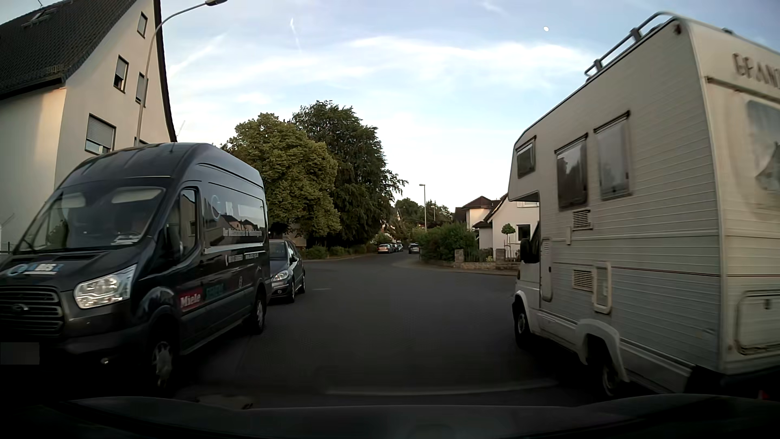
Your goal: Follow the waypoints while adhering to traffic rules and regulations
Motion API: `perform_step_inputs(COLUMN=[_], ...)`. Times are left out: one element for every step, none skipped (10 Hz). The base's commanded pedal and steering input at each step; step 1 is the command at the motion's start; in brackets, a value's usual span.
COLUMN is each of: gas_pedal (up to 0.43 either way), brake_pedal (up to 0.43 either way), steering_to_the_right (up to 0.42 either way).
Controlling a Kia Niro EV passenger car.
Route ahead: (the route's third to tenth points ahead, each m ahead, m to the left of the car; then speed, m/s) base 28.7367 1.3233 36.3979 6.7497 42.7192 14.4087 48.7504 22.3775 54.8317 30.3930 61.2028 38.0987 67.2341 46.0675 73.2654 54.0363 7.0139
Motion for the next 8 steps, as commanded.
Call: perform_step_inputs(gas_pedal=[0.000,0.000,0.000,0.000,0.000,0.000,0.000,0.000], brake_pedal=[0.146,0.122,0.098,0.104,0.098,0.104,0.104,0.110], steering_to_the_right=[-0.017,-0.010,-0.003,0.004,0.016,0.026,0.039,0.051])
